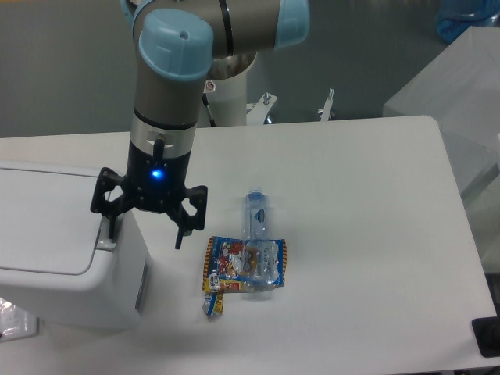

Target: Open the trash can

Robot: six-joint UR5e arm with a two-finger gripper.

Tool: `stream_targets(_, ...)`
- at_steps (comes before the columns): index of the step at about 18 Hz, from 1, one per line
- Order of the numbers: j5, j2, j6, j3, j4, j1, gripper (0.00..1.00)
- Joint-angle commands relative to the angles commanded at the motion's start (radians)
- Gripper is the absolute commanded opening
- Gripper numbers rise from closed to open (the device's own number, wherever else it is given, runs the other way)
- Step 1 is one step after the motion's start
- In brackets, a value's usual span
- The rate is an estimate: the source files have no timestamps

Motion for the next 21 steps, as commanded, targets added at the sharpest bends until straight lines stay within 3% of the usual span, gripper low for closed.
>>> stream_targets(8,-0.002,0.006,0.000,0.006,0.000,0.000,1.00)
stream_targets(10,-0.002,0.006,0.014,0.024,0.002,0.002,1.00)
stream_targets(15,0.011,-0.003,0.017,0.089,0.083,0.020,1.00)
stream_targets(19,0.123,-0.002,0.031,0.123,0.081,0.028,1.00)
stream_targets(21,0.126,-0.008,0.113,0.140,0.080,0.028,1.00)
